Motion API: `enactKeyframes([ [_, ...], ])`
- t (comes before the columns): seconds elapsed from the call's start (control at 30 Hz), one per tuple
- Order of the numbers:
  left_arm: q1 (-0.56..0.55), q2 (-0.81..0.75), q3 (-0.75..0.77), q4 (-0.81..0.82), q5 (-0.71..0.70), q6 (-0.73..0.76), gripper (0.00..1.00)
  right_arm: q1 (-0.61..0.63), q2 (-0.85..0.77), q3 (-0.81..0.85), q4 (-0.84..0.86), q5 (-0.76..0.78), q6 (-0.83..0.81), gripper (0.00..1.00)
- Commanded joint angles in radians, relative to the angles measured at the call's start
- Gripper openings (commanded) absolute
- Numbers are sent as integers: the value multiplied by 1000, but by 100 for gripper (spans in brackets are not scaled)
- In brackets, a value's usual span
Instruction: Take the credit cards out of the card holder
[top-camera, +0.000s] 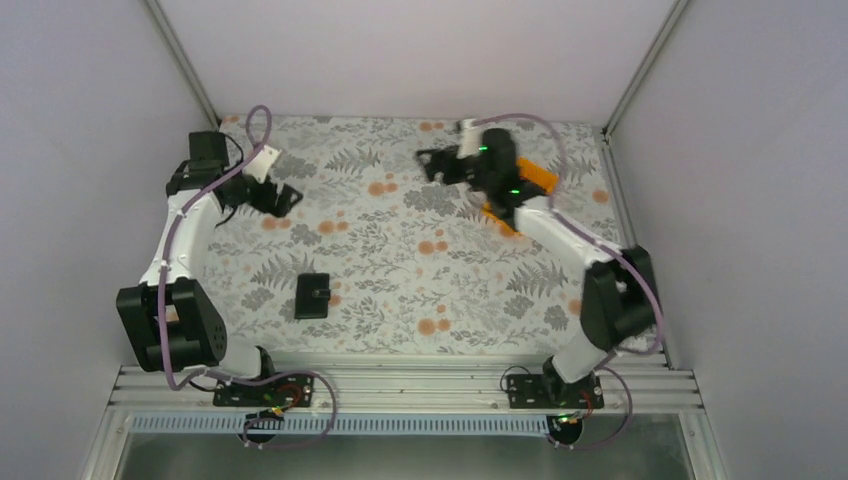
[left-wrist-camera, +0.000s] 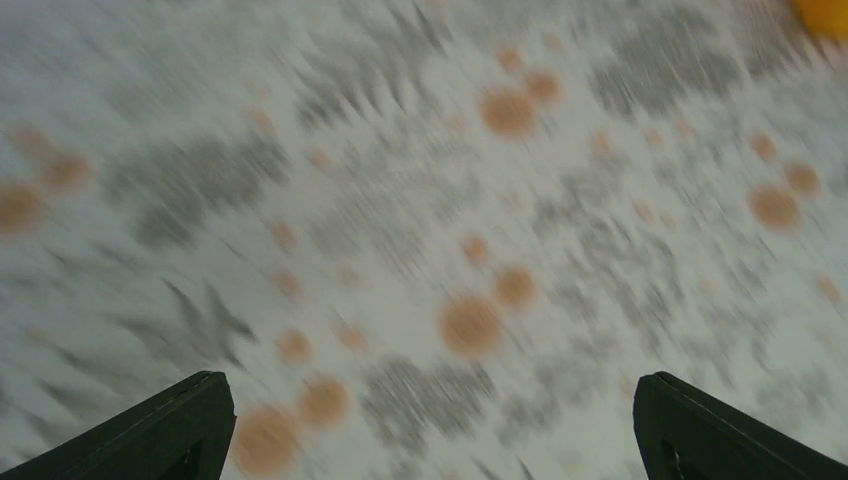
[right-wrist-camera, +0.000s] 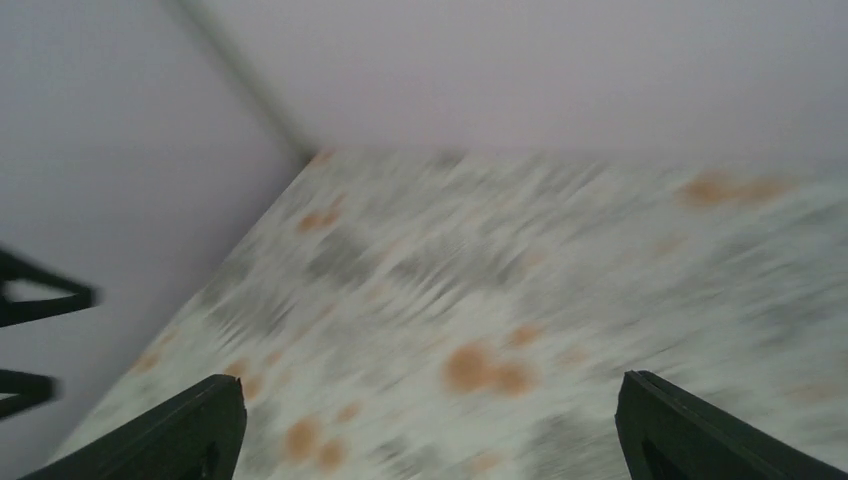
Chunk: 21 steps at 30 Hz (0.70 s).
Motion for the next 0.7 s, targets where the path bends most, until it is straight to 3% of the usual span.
enactKeyframes([
  [0.0, 18, 37, -23, -465, 53, 213, 99, 212, 236, 131, -271, -202, 119, 90],
  [0.1, 57, 112, -54, -558, 94, 312, 90, 315, 385, 259, -317, -365, 143, 82],
  [0.23, 60, 172, -166, -529, 76, 345, 78, 378, 511, 320, -282, -531, 218, 62],
  [0.37, 58, 174, -242, -469, 66, 347, 75, 436, 629, 439, -362, -577, 197, 60],
  [0.5, 57, 190, -293, -435, 59, 349, 66, 471, 758, 534, -443, -623, 189, 52],
  [0.67, 52, 222, -342, -405, 76, 356, 62, 475, 830, 599, -536, -620, 155, 52],
])
